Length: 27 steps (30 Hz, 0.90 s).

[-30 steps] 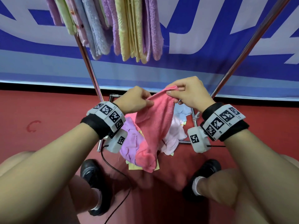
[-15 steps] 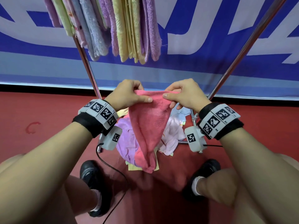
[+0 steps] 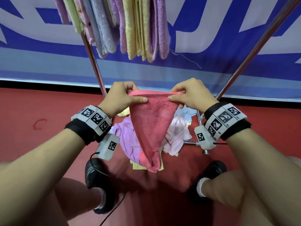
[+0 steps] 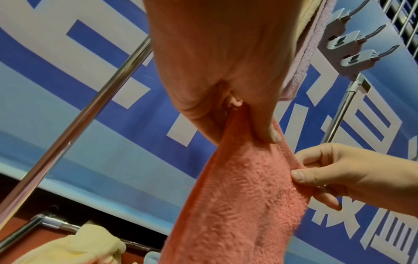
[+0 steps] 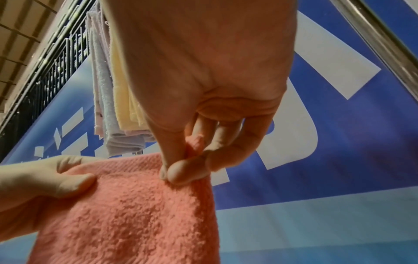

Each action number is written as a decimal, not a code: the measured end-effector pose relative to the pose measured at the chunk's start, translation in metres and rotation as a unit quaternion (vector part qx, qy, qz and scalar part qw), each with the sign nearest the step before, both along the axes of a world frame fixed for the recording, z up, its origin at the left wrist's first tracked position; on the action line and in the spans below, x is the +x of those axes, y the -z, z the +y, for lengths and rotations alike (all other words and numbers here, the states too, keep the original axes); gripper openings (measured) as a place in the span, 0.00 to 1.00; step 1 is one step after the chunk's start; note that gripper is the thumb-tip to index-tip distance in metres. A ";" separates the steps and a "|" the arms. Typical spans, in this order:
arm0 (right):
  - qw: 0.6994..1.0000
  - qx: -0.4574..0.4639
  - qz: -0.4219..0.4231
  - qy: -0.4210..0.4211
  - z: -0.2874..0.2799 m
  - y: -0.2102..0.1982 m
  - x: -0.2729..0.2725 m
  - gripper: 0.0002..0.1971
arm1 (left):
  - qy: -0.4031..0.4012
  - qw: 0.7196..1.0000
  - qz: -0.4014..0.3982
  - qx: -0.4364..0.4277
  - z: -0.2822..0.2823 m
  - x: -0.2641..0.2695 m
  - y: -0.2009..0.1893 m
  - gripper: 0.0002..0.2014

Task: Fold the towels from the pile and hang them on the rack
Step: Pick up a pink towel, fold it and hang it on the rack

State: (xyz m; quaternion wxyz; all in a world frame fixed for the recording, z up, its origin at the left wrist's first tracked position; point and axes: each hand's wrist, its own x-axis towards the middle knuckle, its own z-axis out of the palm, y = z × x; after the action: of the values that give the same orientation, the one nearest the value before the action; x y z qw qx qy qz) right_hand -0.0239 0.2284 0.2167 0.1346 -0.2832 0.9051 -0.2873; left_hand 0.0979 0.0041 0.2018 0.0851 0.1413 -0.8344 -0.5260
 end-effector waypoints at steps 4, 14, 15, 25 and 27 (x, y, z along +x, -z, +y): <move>0.999 0.003 0.029 0.020 -0.003 0.001 -0.004 0.04 | 0.024 0.998 0.012 0.048 0.000 0.006 -0.005 0.08; 0.968 -0.108 -0.206 0.097 -0.022 -0.007 0.023 0.10 | 0.247 0.968 -0.020 -0.039 0.030 0.005 0.004 0.05; 0.973 -0.104 -0.184 0.093 -0.023 -0.003 0.027 0.10 | 0.251 0.965 -0.024 -0.069 0.030 0.003 0.005 0.05; 0.979 -0.092 -0.167 -0.075 -0.018 0.003 0.029 0.36 | 0.147 0.985 0.000 -0.094 0.011 -0.004 0.006 0.09; 0.976 -0.081 -0.174 -0.103 -0.016 0.002 0.028 0.36 | 0.176 0.984 -0.010 -0.038 0.012 -0.004 0.004 0.09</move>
State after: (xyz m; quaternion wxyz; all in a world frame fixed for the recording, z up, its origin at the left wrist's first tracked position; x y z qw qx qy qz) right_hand 0.0037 0.2121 0.2151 0.2953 -0.3307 0.8075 -0.3891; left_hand 0.0941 0.0160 0.1977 -0.0120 -0.0060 -0.8662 -0.4995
